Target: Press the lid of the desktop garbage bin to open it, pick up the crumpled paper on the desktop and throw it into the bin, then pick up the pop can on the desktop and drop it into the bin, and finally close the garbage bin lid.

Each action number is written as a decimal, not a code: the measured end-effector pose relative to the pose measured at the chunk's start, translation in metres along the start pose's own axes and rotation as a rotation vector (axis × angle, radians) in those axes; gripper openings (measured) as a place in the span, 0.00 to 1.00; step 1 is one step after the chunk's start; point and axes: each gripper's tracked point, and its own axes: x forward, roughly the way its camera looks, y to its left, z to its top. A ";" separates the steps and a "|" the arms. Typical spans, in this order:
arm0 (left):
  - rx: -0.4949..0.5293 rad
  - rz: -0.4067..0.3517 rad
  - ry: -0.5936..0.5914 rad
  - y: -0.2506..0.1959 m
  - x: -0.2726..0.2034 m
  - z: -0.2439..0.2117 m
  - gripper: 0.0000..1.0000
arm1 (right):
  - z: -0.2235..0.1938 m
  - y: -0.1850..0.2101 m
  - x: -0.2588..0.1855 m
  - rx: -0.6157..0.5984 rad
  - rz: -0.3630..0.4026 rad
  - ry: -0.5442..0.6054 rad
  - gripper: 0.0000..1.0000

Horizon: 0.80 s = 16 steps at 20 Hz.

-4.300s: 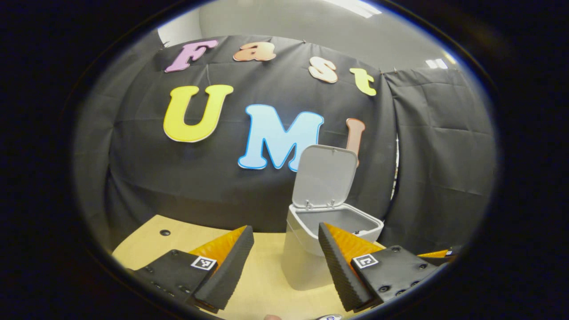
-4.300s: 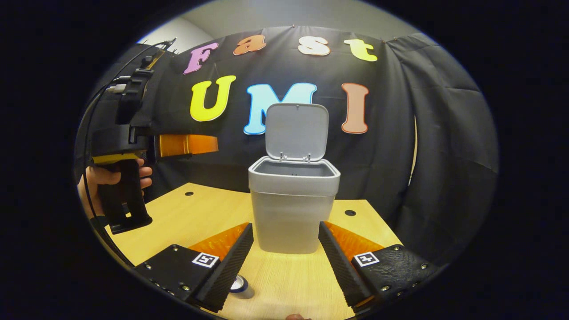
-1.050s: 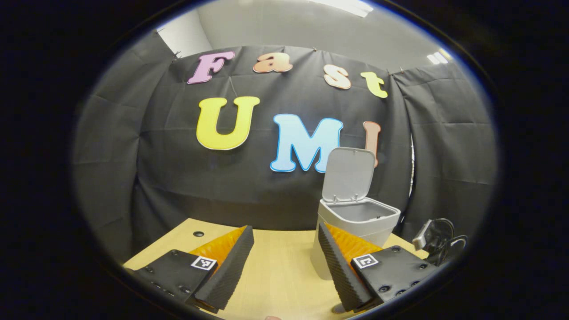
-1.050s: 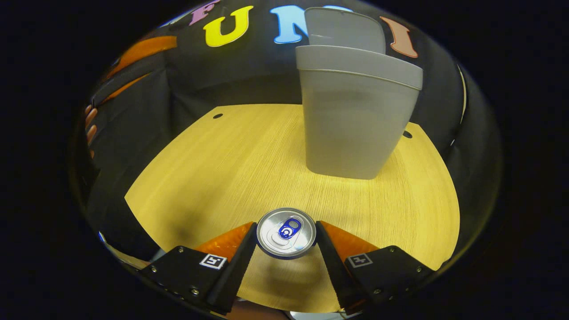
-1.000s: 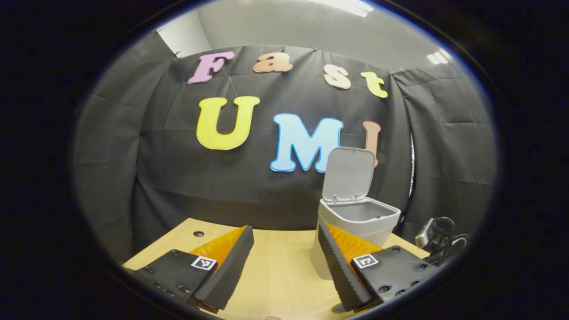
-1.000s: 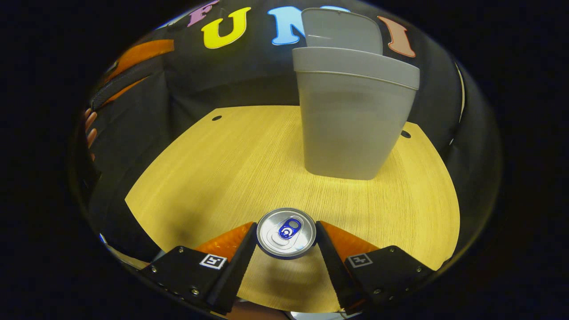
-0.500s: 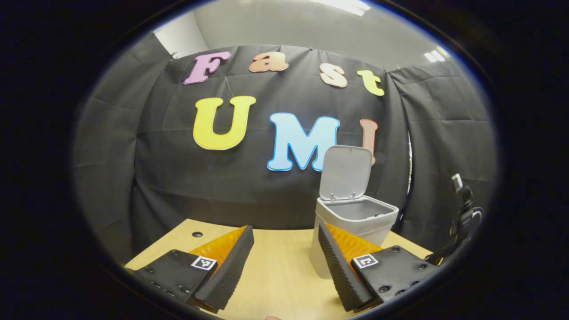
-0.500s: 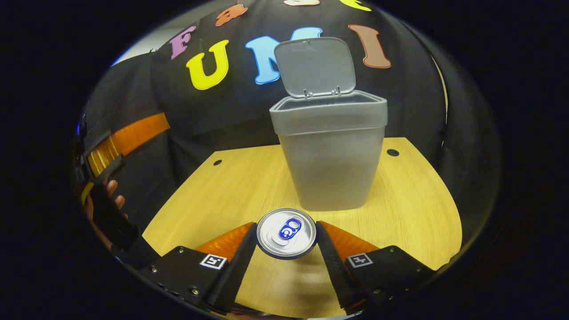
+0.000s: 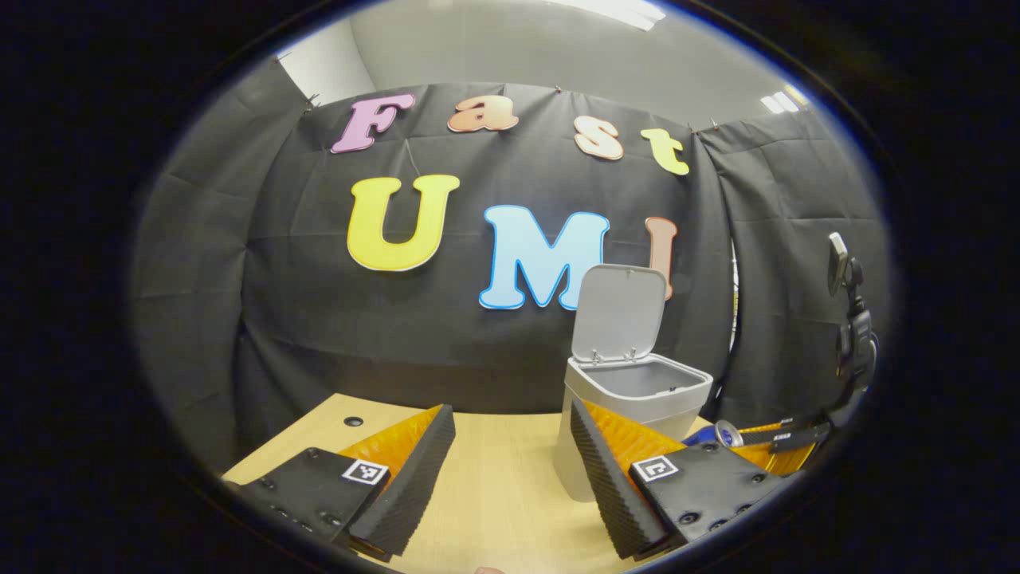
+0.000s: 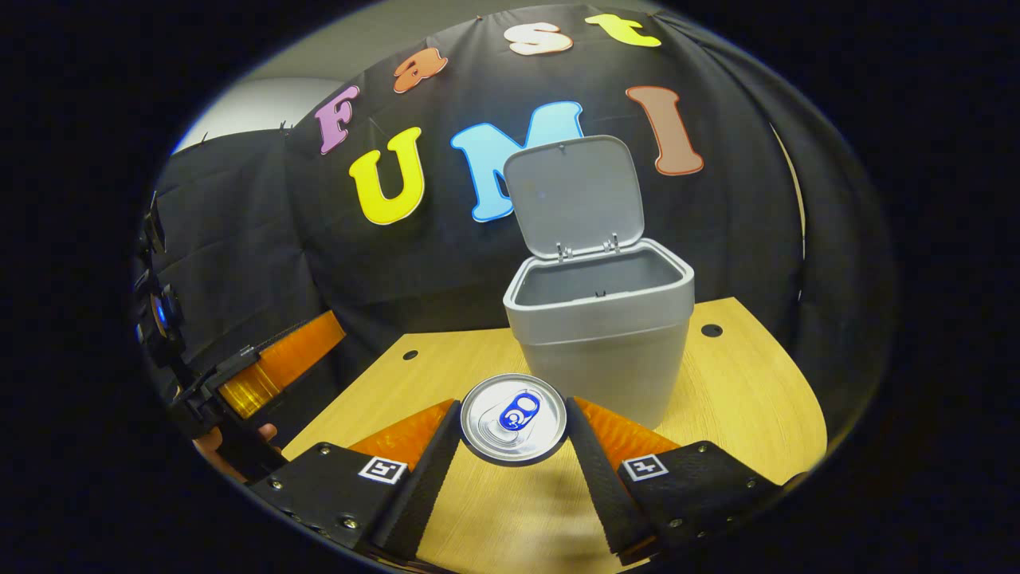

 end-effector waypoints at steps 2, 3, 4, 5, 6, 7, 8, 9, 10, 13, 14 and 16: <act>0.001 0.000 -0.002 -0.002 -0.002 0.001 0.96 | 0.018 0.004 0.000 -0.014 0.015 -0.040 0.83; 0.002 0.001 -0.002 -0.002 -0.002 0.000 0.96 | 0.025 0.006 0.002 -0.024 0.021 -0.058 0.83; 0.003 0.002 -0.003 -0.001 -0.002 0.001 0.96 | 0.033 0.006 0.003 -0.037 0.022 -0.072 0.83; 0.003 0.004 -0.002 -0.001 -0.003 0.001 0.96 | 0.040 0.007 0.005 -0.048 0.026 -0.088 0.83; 0.004 0.008 0.001 0.001 -0.003 0.000 0.95 | 0.046 0.009 0.006 -0.056 0.030 -0.096 0.83; 0.005 0.012 0.002 0.001 -0.003 0.000 0.96 | 0.051 0.009 0.007 -0.061 0.027 -0.107 0.83; 0.005 0.016 0.001 0.003 -0.004 0.000 0.96 | 0.057 0.007 0.009 -0.066 0.026 -0.121 0.83; 0.006 0.022 0.000 0.004 -0.005 0.001 0.96 | 0.064 0.010 0.010 -0.066 0.029 -0.136 0.83; 0.008 0.028 -0.001 0.007 -0.005 0.001 0.96 | 0.071 0.010 0.012 -0.063 0.030 -0.152 0.83; 0.019 0.040 -0.003 0.010 -0.004 0.003 0.95 | 0.097 0.004 0.022 -0.069 0.010 -0.200 0.83; 0.021 0.042 -0.005 0.010 -0.005 0.003 0.96 | 0.105 0.001 0.025 -0.074 0.000 -0.216 0.83; 0.022 0.045 -0.008 0.010 -0.006 0.005 0.96 | 0.120 -0.005 0.031 -0.082 -0.024 -0.254 0.83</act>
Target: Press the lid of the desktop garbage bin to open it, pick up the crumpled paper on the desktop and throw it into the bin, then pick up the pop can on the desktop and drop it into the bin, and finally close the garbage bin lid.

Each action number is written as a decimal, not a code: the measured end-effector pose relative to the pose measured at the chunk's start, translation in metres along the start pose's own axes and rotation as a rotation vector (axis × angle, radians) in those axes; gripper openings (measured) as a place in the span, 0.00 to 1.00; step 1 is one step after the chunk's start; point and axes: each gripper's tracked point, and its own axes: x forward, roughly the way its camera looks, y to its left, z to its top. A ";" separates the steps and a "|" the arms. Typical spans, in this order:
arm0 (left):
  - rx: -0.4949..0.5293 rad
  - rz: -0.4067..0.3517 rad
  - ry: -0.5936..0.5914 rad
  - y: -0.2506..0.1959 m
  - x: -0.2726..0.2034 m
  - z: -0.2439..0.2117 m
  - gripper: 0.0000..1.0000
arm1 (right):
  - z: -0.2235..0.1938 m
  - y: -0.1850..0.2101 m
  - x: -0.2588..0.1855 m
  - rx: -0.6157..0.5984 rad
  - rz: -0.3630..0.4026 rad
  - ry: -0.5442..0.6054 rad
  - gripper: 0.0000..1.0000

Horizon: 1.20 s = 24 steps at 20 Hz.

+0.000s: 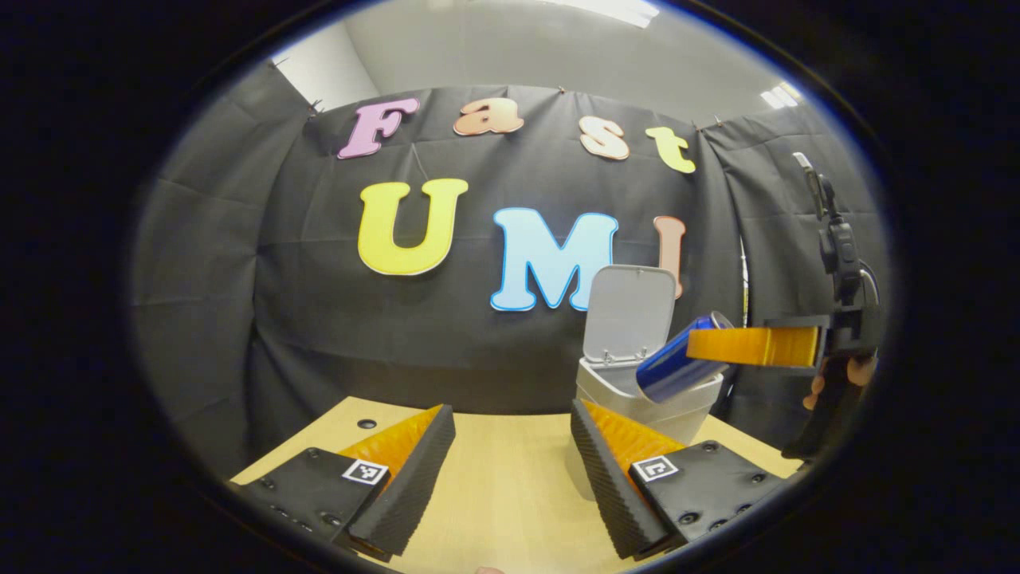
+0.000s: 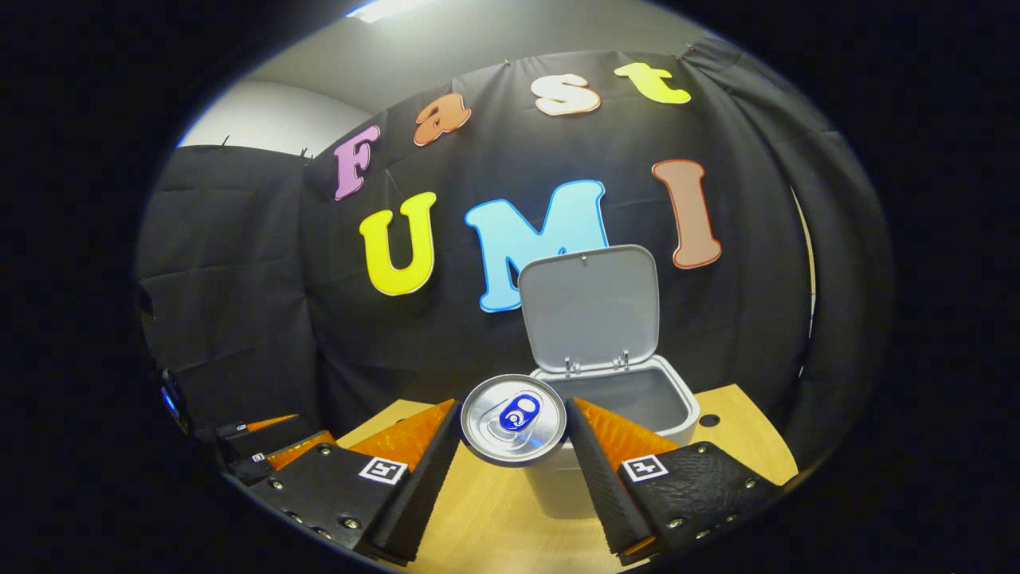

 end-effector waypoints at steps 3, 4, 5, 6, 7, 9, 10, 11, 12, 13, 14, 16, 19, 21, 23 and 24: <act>-0.001 0.004 0.000 0.001 -0.002 0.001 0.96 | -0.001 -0.014 0.015 -0.063 -0.063 -0.004 0.83; 0.002 0.008 0.000 0.002 -0.003 0.001 0.95 | -0.003 -0.014 0.018 -0.080 -0.074 0.000 0.83; 0.005 0.010 -0.001 0.004 -0.003 0.002 0.95 | -0.004 -0.014 0.020 -0.094 -0.080 0.003 0.83; 0.006 0.015 -0.002 0.005 -0.003 0.003 0.95 | -0.006 -0.012 0.022 -0.110 -0.082 0.002 0.83; 0.006 0.019 -0.001 0.007 -0.003 0.002 0.95 | -0.005 -0.012 0.023 -0.130 -0.088 0.000 0.83; 0.000 0.023 0.001 0.009 -0.004 0.002 0.95 | -0.010 -0.015 0.027 -0.178 -0.106 0.010 0.83; -0.003 0.024 0.002 0.010 -0.005 0.001 0.96 | -0.014 -0.015 0.029 -0.195 -0.112 0.021 0.83; -0.006 0.026 0.001 0.010 -0.006 0.001 0.96 | -0.018 -0.013 0.031 -0.204 -0.111 0.035 0.83; -0.007 0.027 0.000 0.010 -0.007 0.001 0.96 | -0.019 -0.012 0.032 -0.213 -0.112 0.039 0.83; -0.007 0.027 -0.001 0.011 -0.007 0.001 0.96 | -0.019 -0.013 0.034 -0.222 -0.116 0.042 0.83; -0.007 0.027 -0.002 0.010 -0.008 0.002 0.96 | -0.020 -0.012 0.035 -0.227 -0.116 0.043 0.83; -0.008 0.026 -0.005 0.011 -0.009 0.003 0.96 | -0.023 -0.012 0.039 -0.230 -0.122 0.052 0.83; -0.008 0.027 -0.007 0.013 -0.010 0.004 0.96 | -0.025 -0.013 0.041 -0.226 -0.135 0.066 0.84; -0.009 0.028 -0.007 0.014 -0.011 0.002 0.95 | -0.026 -0.017 0.043 -0.224 -0.152 0.069 0.84; -0.012 0.028 -0.006 0.015 -0.012 0.002 0.96 | -0.024 -0.020 0.042 -0.228 -0.171 0.063 0.88; -0.013 0.028 -0.005 0.015 -0.012 0.002 0.96 | -0.023 -0.021 0.042 -0.228 -0.176 0.060 0.90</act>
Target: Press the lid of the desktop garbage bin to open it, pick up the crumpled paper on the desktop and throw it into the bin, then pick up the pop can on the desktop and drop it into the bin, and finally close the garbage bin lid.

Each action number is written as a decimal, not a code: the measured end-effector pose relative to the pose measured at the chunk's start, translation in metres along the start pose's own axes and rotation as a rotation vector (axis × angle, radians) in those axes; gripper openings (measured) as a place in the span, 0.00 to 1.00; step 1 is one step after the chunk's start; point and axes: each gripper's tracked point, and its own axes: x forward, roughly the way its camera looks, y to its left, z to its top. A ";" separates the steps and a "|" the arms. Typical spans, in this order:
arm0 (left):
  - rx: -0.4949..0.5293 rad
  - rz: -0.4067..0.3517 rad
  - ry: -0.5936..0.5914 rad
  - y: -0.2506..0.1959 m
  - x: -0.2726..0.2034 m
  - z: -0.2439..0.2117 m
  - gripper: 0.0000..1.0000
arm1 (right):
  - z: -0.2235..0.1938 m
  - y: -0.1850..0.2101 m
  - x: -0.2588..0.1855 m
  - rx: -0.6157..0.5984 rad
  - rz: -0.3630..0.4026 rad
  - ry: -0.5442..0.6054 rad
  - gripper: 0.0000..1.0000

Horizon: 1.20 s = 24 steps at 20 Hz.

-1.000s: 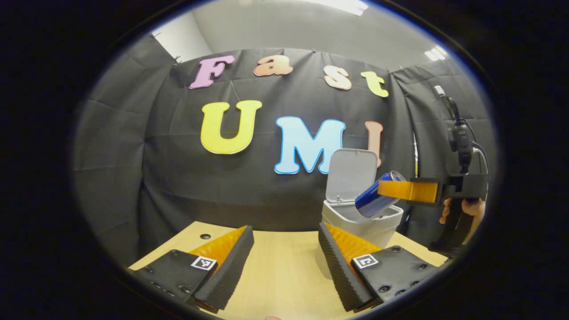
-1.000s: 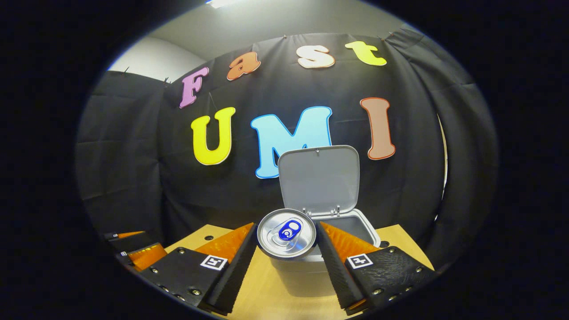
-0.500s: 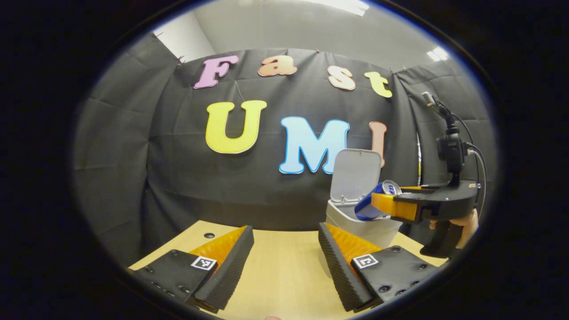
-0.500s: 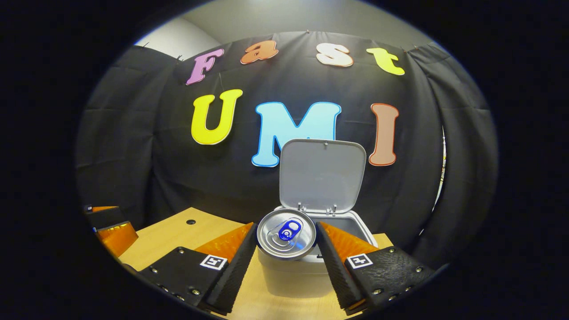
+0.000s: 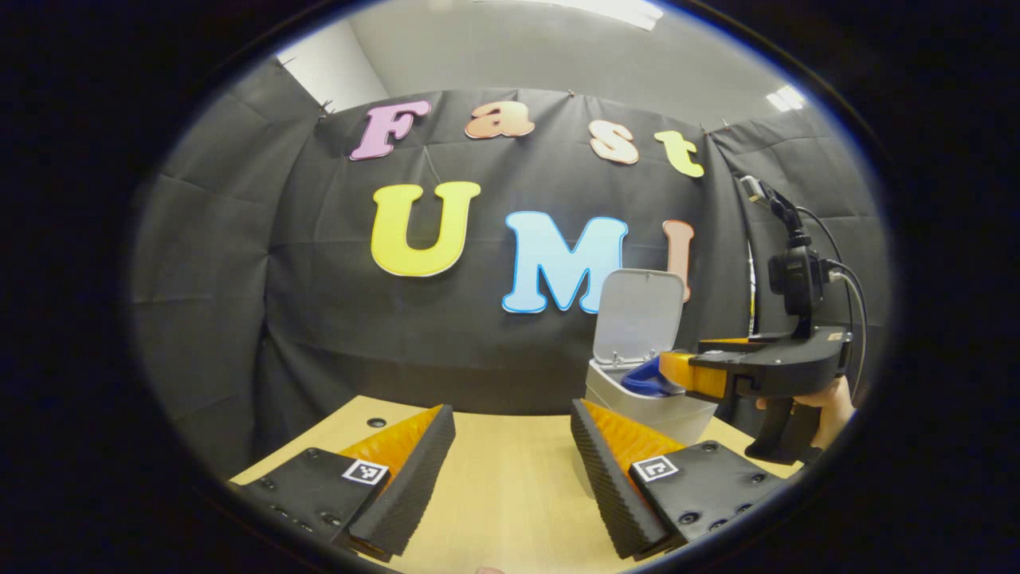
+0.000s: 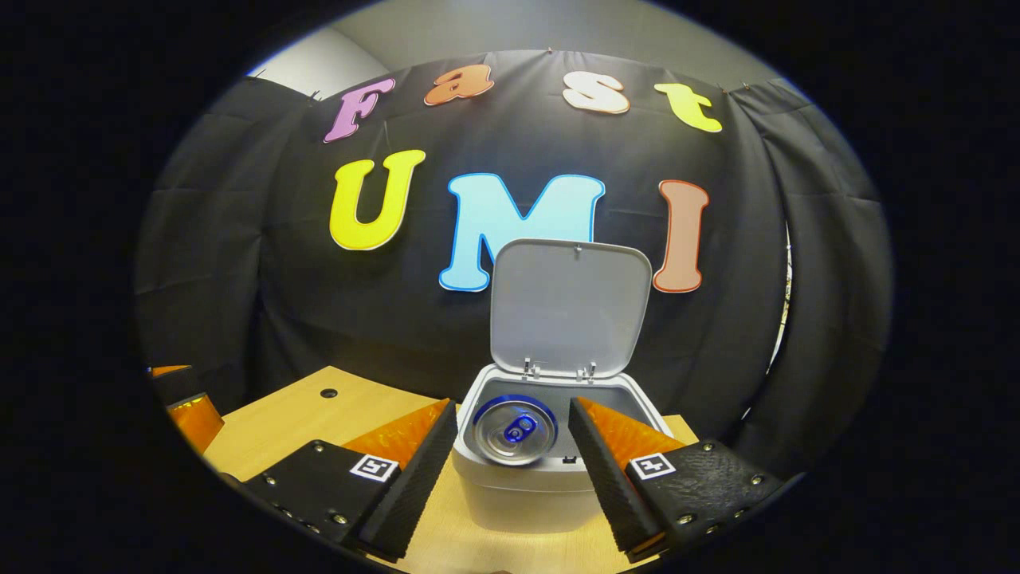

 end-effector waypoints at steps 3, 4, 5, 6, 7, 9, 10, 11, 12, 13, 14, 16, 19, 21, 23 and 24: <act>0.000 -0.001 -0.002 0.001 0.000 0.002 0.96 | 0.001 0.000 -0.002 0.007 -0.001 -0.001 0.90; 0.000 -0.001 -0.003 0.001 -0.001 0.001 0.95 | 0.001 -0.001 -0.002 0.006 -0.005 -0.004 0.90; 0.001 -0.003 -0.005 0.002 0.000 0.002 0.95 | 0.002 -0.002 -0.003 0.004 -0.007 -0.007 0.90; 0.002 -0.004 -0.007 0.001 0.000 0.003 0.96 | 0.003 -0.001 -0.004 0.003 -0.007 -0.008 0.90; 0.003 -0.007 -0.009 0.001 0.000 0.003 0.96 | 0.003 -0.002 -0.004 0.004 -0.008 -0.009 0.90; 0.000 -0.012 -0.011 0.001 0.000 0.004 0.96 | 0.004 -0.002 -0.005 0.008 -0.006 -0.004 0.90; -0.002 -0.013 -0.013 -0.001 -0.001 0.004 0.96 | 0.005 -0.002 -0.005 0.010 -0.008 -0.003 0.90; -0.005 -0.015 -0.014 0.001 -0.002 0.005 0.96 | 0.005 -0.004 -0.004 0.010 -0.012 -0.001 0.90; -0.009 -0.017 -0.017 0.000 -0.002 0.006 0.96 | 0.007 -0.005 -0.003 0.010 -0.017 0.000 0.90; -0.013 -0.018 -0.018 0.002 -0.003 0.006 0.96 | 0.009 -0.008 -0.003 0.009 -0.024 0.001 0.90; -0.016 -0.021 -0.018 0.004 -0.004 0.006 0.96 | 0.012 -0.011 -0.003 0.009 -0.031 -0.001 0.90; -0.020 -0.025 -0.016 0.005 -0.004 0.005 0.96 | 0.020 -0.017 0.000 0.010 -0.047 -0.007 0.90; -0.014 -0.035 -0.017 0.008 -0.003 0.005 0.96 | 0.031 -0.025 0.004 0.040 -0.065 -0.009 0.90; -0.010 -0.045 -0.023 0.010 -0.004 0.007 0.96 | 0.039 -0.027 0.008 0.072 -0.061 -0.012 0.90; -0.009 -0.055 -0.025 0.013 -0.002 0.010 0.96 | 0.050 -0.034 0.013 0.086 -0.076 -0.021 0.90; -0.011 -0.063 -0.024 0.013 0.000 0.009 0.96 | 0.056 -0.038 0.015 0.090 -0.089 -0.030 0.90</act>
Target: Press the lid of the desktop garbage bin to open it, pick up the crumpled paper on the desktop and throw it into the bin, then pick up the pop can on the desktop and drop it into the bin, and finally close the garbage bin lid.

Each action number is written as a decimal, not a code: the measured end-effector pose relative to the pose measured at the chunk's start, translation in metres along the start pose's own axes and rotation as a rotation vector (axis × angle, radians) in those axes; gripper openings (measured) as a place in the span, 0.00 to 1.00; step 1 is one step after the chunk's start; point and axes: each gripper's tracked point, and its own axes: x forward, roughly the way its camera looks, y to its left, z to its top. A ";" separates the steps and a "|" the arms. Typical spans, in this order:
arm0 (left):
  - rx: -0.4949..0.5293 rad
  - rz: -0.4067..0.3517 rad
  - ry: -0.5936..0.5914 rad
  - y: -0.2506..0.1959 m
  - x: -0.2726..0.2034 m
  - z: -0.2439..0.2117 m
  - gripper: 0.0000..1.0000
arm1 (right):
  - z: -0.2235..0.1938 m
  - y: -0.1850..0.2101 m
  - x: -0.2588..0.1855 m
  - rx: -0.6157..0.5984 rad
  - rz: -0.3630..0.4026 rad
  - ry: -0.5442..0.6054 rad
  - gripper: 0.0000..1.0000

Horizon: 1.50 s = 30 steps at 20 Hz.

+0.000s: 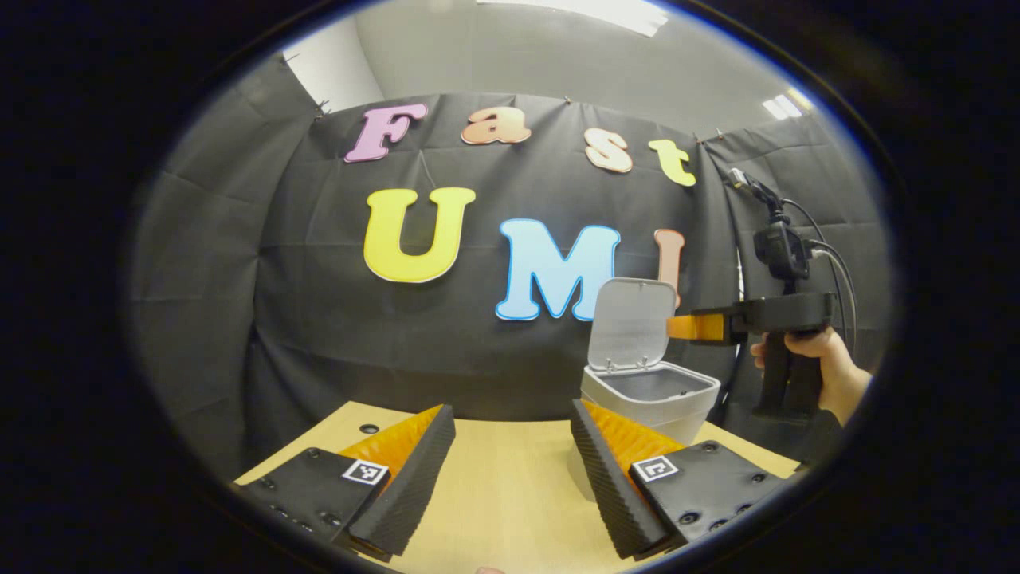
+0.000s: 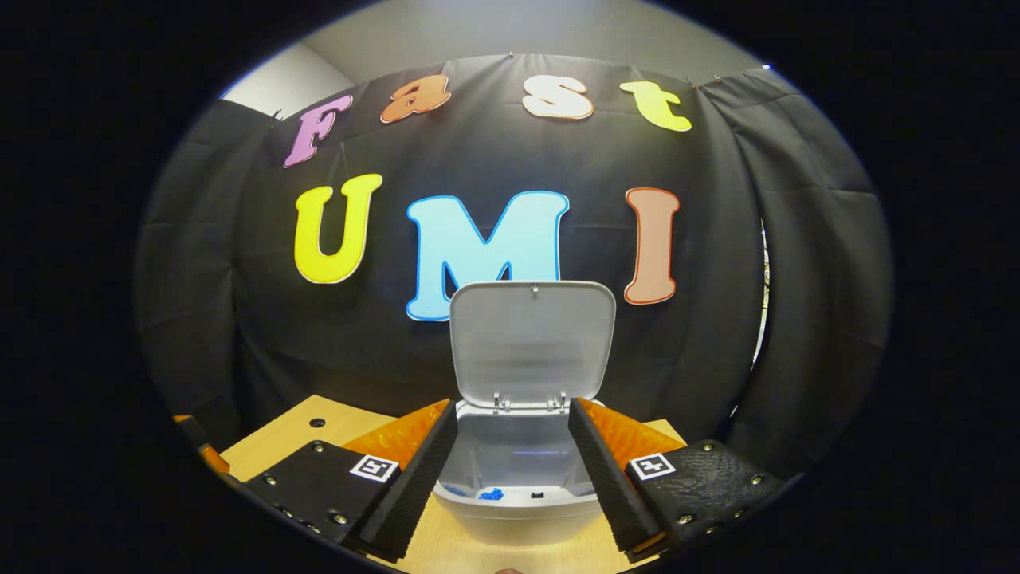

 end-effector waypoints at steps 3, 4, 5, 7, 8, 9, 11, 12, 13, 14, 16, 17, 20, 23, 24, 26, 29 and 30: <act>-0.009 -0.014 0.004 0.009 0.004 0.001 0.96 | 0.015 -0.011 0.009 0.002 -0.052 -0.022 0.90; -0.006 -0.019 0.003 0.011 0.006 0.003 0.96 | 0.018 -0.015 0.011 0.001 -0.073 -0.026 0.90; 0.000 -0.020 0.002 0.015 0.008 0.003 0.96 | 0.021 -0.018 0.014 -0.001 -0.092 -0.027 0.90; 0.020 -0.026 -0.003 0.022 0.012 0.005 0.95 | 0.031 -0.022 0.019 -0.002 -0.120 -0.031 0.90; 0.039 -0.028 -0.006 0.025 0.014 0.006 0.95 | 0.037 -0.023 0.023 0.001 -0.127 -0.037 0.90; 0.053 -0.030 -0.017 0.029 0.015 0.009 0.95 | 0.045 -0.023 0.026 0.001 -0.131 -0.043 0.90; 0.057 -0.054 -0.037 0.029 0.016 0.017 0.96 | 0.061 -0.023 0.033 -0.012 -0.138 -0.054 0.90; 0.050 -0.060 -0.039 0.029 0.017 0.018 0.96 | 0.070 -0.022 0.038 -0.017 -0.139 -0.066 0.90; 0.036 -0.060 -0.032 0.031 0.019 0.017 0.96 | 0.077 -0.022 0.042 -0.020 -0.139 -0.071 0.90; 0.022 -0.059 -0.029 0.031 0.020 0.016 0.96 | 0.084 -0.019 0.047 -0.021 -0.133 -0.077 0.90; 0.010 -0.051 -0.031 0.033 0.021 0.017 0.95 | 0.094 -0.015 0.057 -0.018 -0.118 -0.079 0.90; 0.010 -0.047 -0.036 0.034 0.022 0.018 0.95 | 0.098 -0.014 0.062 -0.014 -0.115 -0.083 0.90; 0.014 -0.024 -0.034 0.037 0.022 0.017 0.95 | 0.104 -0.011 0.077 -0.006 -0.099 -0.089 0.90; -0.012 -0.010 -0.040 0.033 0.024 0.020 0.95 | 0.104 -0.006 0.090 -0.017 -0.080 -0.089 0.90; -0.016 -0.002 -0.042 0.034 0.024 0.019 0.95 | 0.105 -0.007 0.094 -0.028 -0.081 -0.096 0.90; -0.022 0.007 -0.045 0.033 0.024 0.019 0.95 | 0.100 -0.010 0.099 -0.047 -0.090 -0.111 0.90; -0.015 0.017 -0.045 0.036 0.024 0.019 0.95 | 0.102 -0.005 0.110 -0.052 -0.081 -0.121 0.90; -0.012 0.026 -0.041 0.036 0.024 0.018 0.96 | 0.102 -0.006 0.113 -0.054 -0.085 -0.123 0.90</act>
